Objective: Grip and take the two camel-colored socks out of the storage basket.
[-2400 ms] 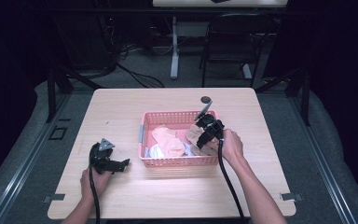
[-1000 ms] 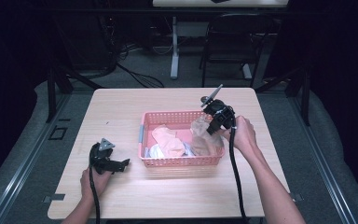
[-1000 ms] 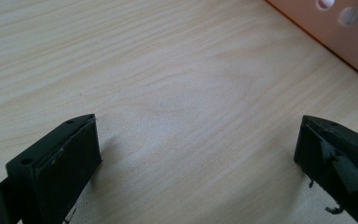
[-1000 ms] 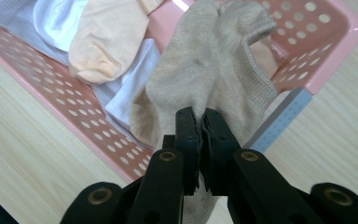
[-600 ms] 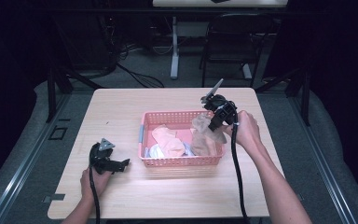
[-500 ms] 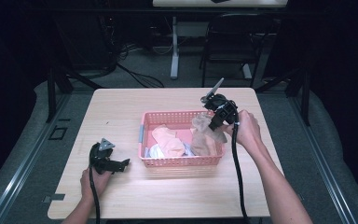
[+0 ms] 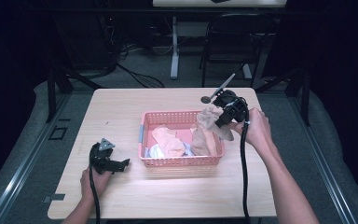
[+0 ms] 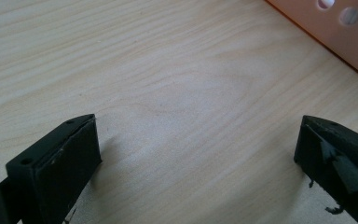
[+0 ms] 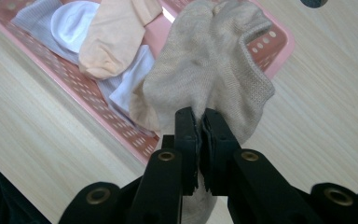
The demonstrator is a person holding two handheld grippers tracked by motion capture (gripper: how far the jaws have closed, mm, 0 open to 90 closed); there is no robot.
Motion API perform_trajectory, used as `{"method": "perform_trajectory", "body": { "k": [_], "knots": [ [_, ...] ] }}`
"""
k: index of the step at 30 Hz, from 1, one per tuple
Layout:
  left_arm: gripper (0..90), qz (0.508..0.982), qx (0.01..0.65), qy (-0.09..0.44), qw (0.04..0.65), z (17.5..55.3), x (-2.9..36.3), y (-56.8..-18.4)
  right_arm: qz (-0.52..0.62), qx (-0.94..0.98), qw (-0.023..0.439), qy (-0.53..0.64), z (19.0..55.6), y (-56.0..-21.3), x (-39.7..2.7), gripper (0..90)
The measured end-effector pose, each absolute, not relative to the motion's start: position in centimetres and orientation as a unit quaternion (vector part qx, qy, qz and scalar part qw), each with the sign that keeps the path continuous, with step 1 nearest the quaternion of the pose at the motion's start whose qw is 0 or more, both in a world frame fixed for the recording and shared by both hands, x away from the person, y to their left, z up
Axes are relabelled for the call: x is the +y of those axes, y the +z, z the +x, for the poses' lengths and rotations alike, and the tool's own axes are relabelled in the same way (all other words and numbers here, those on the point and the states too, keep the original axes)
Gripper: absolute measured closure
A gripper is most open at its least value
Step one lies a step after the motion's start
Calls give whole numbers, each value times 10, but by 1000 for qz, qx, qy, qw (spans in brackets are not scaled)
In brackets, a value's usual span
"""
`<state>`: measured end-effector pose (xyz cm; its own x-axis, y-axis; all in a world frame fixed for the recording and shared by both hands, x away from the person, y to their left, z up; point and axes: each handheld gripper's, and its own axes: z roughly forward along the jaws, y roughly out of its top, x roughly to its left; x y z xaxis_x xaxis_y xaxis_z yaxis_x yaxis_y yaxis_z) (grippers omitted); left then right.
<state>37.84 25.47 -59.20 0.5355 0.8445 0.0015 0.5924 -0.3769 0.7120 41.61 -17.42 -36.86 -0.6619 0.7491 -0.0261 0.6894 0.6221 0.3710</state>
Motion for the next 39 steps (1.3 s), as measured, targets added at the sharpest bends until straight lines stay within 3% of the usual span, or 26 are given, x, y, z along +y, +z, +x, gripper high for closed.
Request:
{"method": "perform_trajectory", "body": {
  "k": [20, 39],
  "knots": [
    [0, 808, 444, 186, 338, 378, 255, -592, 441, 876, 108, 164, 387, -368, -241, 856],
    [0, 809, 443, 186, 337, 378, 255, -592, 491, 852, 104, 151, 381, -404, -285, 857]
  ]
}}
